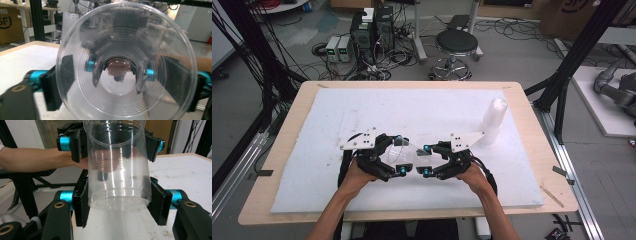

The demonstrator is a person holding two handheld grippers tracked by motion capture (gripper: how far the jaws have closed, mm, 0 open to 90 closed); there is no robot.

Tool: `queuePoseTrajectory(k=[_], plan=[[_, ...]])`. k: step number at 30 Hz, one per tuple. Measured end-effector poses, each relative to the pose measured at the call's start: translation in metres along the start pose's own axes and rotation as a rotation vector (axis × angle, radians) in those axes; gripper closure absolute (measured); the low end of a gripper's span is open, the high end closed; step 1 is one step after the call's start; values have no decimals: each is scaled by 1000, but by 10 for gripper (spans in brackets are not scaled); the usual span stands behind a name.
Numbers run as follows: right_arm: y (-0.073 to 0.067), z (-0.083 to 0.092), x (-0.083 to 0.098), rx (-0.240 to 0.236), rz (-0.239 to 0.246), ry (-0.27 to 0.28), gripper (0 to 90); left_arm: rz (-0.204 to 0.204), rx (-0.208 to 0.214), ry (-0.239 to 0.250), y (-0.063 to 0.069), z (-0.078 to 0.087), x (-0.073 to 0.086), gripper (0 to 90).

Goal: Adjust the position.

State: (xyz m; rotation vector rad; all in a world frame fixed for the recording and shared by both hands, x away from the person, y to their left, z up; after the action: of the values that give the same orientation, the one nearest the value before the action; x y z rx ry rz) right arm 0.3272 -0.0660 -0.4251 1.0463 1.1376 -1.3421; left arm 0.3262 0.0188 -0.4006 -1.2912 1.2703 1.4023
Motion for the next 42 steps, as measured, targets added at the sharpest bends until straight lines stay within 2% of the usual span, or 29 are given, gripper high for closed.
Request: queuePoseTrajectory(k=[8, 23, 25, 26, 27, 28, 31, 37, 41, 42], plan=[[-1, 0, 0, -10, 2, 4, 431, -1, 16, -2, 2, 1, 0, 271], [-1, -1, 2, -15, 6, -10, 427, -11, 20, -3, 2, 1, 0, 330], [-1, -2, 3, -9, 11, -24, 402, -13, 19, -11, 3, 0, 1, 331], [-2, -3, 5, -11, 4, -39, 327, -13, 20, -11, 3, 1, 1, 331], [-2, -5, 6, 1, -11, -61, 211, -15, 21, -10, 3, 1, 1, 331], [0, -6, 7, 15, -9, -72, 197, -15, 20, -7, 2, 1, 0, 332], [-3, -9, 7, -2, 0, -78, 189, -19, 19, -12, 2, 3, 0, 332], [-3, -10, 7, 7, 1, -85, 187, -22, 14, -15, 2, 5, 0, 332], [-2, -9, 7, 24, 7, -97, 187, -41, -4, -39, 0, 8, -2, 332], [-1, -8, 8, 39, 6, -105, 187, -53, -21, -66, -2, 10, -2, 332]])
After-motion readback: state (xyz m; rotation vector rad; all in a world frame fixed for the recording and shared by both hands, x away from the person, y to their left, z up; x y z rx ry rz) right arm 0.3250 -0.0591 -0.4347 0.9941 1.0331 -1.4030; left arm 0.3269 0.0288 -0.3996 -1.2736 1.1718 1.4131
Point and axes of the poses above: each handheld gripper's, and its own axes: z roughly backward along the jaws, x roughly out of its underside, y roughly to its right, the point moved 10 cm from there along -z, roughly forward along the jaws, and after that the axes turned 3 degrees about y, right-handed, at the moved point
